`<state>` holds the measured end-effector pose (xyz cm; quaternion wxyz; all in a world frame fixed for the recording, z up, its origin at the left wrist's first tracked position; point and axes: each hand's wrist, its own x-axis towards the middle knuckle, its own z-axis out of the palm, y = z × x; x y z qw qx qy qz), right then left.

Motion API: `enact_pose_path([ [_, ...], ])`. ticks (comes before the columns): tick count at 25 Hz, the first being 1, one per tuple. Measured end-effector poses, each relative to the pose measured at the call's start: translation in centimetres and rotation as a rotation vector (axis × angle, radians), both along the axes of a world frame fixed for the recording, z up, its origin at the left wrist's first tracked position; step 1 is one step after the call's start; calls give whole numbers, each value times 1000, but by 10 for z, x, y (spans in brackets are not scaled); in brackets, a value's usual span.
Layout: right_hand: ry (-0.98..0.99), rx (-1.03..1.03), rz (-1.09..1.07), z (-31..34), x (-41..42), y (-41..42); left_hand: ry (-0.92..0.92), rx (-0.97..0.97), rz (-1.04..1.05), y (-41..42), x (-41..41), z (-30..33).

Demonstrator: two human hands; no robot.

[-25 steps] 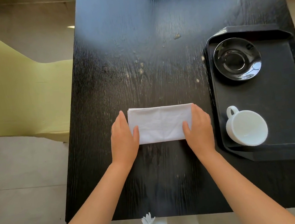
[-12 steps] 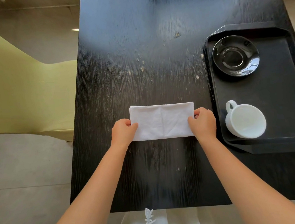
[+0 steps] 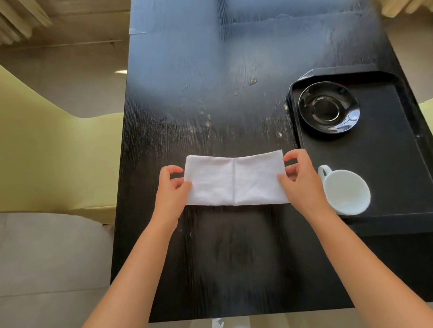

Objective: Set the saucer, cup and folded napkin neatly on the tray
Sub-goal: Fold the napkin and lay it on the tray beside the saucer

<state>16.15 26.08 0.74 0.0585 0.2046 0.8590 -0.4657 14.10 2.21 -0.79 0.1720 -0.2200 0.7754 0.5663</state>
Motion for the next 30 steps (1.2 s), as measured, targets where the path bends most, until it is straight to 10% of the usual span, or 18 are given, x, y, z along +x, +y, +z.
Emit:
enact_pose_path([
  [15,106,-26,-199,86,35,197,380,-319,-659,215,-89,108],
  [30,-147,-30,-315,-31,36,306,499,-742,-1166,444,-140,-6],
])
